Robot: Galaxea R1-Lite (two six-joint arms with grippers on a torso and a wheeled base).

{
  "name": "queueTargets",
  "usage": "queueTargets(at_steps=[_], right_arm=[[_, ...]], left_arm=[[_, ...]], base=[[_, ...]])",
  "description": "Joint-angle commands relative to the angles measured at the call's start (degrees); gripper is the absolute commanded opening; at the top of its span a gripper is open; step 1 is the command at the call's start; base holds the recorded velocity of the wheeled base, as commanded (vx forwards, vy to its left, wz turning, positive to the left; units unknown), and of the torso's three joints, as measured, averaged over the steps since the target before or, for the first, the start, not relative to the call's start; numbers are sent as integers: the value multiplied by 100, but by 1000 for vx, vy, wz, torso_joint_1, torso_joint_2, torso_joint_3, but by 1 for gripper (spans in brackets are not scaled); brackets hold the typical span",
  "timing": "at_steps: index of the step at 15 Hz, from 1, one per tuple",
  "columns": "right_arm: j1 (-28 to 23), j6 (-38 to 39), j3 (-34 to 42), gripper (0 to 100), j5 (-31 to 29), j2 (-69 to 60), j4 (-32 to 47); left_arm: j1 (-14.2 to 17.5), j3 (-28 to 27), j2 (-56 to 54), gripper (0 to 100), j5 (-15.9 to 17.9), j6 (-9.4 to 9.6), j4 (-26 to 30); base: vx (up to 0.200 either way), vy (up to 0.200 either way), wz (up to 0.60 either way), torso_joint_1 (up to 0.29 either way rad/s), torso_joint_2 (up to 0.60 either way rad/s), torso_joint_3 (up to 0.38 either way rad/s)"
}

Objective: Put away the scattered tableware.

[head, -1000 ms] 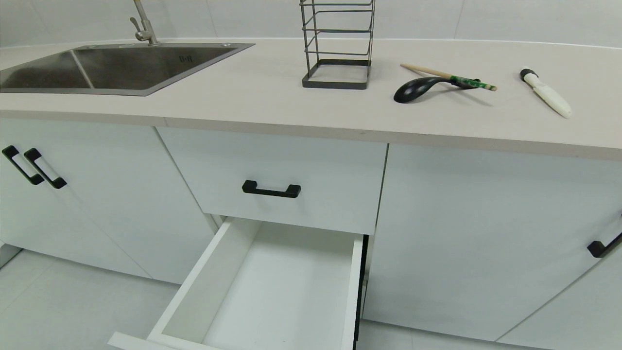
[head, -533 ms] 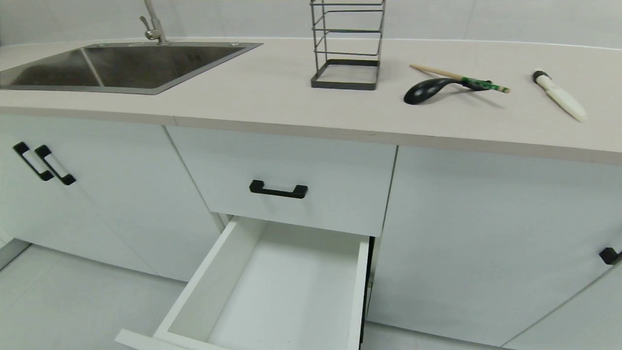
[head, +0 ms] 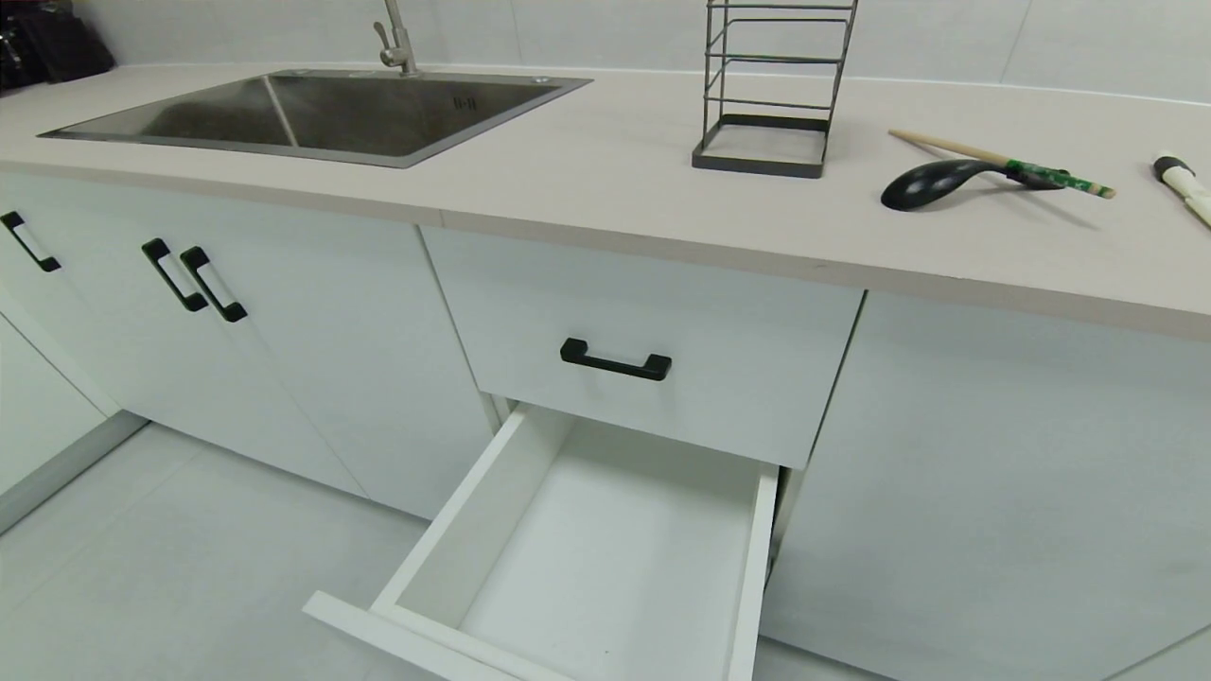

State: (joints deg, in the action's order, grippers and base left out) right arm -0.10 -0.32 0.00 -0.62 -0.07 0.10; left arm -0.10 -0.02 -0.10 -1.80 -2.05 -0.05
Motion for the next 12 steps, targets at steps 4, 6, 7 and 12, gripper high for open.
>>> queueTargets(at_steps=[4,6,7,12], right_arm=[[1,-3,0,0,1,7,-1],[1,-21,0,0,1,7,-1],[1,-12,0,0,-8,7,-1],[1,-30,0,0,1,7,-1]], left_arm=[[1,2,10,100,-4,-15,-4],[1,2,10,100,-4,-15,-4],[1,2,10,100,-4,-15,-4],[1,2,10,100,-4,-15,-4]], base=[[0,0,0,0,0,0],[0,0,0,0,0,0],[0,0,0,0,0,0],[0,0,0,0,0,0]])
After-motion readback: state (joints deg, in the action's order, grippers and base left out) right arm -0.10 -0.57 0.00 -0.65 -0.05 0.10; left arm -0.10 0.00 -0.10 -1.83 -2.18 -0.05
